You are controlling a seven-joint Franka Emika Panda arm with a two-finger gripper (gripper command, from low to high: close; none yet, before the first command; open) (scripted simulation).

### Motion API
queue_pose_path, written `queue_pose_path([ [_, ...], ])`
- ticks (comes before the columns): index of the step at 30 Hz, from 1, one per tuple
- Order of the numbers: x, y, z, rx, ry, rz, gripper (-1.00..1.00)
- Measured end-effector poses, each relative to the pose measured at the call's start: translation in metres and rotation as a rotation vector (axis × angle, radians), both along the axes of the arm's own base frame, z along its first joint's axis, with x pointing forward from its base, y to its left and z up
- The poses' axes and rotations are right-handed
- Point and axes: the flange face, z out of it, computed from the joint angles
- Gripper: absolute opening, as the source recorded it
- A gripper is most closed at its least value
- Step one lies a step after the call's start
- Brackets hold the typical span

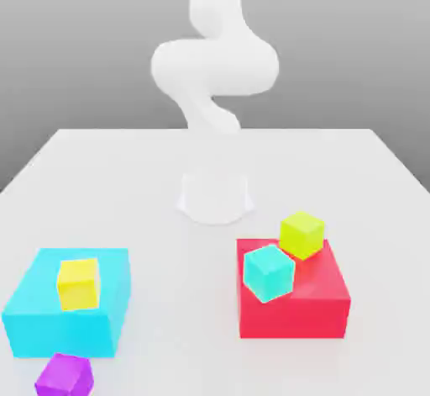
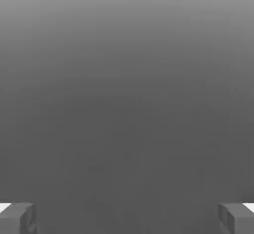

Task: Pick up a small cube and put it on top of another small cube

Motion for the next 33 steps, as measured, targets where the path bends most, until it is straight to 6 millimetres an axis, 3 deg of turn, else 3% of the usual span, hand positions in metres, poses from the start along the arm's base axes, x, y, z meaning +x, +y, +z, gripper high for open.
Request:
queue_pose_path([
  [8,0.087,-0.048,-0.114,0.052,0.204,-0.02,0.0],
  [16,0.134,-0.097,-0.247,0.081,0.398,-0.065,0.0],
  [23,0.139,-0.144,-0.368,0.081,0.567,-0.124,0.0],
  [29,0.119,-0.181,-0.47,0.059,0.712,-0.173,0.0],
  [33,0.116,-0.187,-0.529,0.053,0.734,-0.18,0.0],
])
